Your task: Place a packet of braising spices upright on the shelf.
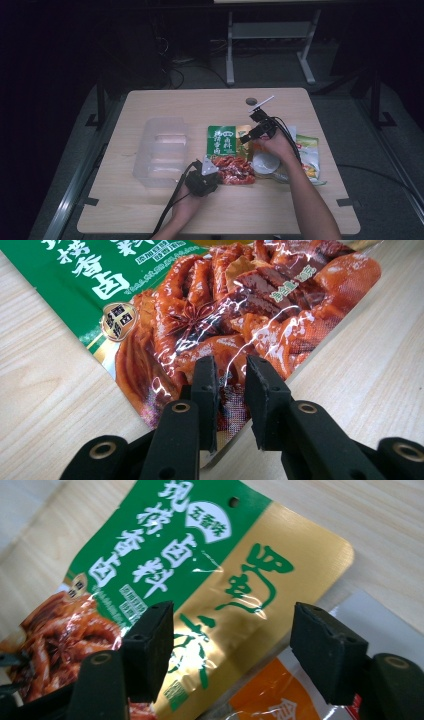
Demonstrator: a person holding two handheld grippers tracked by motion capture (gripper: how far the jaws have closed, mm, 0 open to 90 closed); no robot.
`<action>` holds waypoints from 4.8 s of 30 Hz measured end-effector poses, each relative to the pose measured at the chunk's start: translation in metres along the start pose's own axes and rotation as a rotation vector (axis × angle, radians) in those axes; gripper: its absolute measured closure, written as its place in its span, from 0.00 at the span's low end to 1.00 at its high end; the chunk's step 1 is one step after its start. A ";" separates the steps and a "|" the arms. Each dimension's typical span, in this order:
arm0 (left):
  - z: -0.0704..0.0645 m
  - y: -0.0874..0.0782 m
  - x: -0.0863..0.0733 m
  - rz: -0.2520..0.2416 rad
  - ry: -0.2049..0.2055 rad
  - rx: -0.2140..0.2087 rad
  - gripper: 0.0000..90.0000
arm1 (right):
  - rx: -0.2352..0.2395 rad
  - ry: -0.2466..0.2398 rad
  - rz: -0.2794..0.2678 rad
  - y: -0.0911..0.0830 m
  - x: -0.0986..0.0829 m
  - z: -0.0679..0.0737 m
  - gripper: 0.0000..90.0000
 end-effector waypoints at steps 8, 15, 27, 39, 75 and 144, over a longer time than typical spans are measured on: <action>-0.002 0.001 0.000 0.021 0.036 0.025 0.86 | 0.002 0.041 0.014 0.007 -0.002 -0.004 0.43; -0.002 0.002 -0.001 0.026 0.051 0.026 0.86 | 0.024 0.083 0.012 0.007 -0.006 -0.007 0.46; -0.002 0.002 -0.001 0.039 0.060 0.024 0.86 | 0.080 0.078 0.017 0.011 -0.008 -0.003 0.49; -0.002 0.003 0.000 0.038 0.067 0.018 0.87 | 0.215 0.057 0.033 0.018 -0.011 0.012 0.59; 0.010 -0.015 0.023 -0.129 -0.214 -0.094 0.28 | 0.187 -0.193 -0.260 -0.074 -0.025 0.068 1.00; -0.006 -0.008 0.043 -0.182 -0.146 -0.249 0.81 | 0.209 -0.208 -0.325 -0.090 -0.066 0.064 0.99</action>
Point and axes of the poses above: each handheld gripper's, and its own axes: y roughly forward along the jaws, x roughly out of its top, z roughly to its left, the point moved 9 cm from there along y, roughly forward along the jaws, and after that the axes turned 5 degrees about -y, right-handed, at the moved point
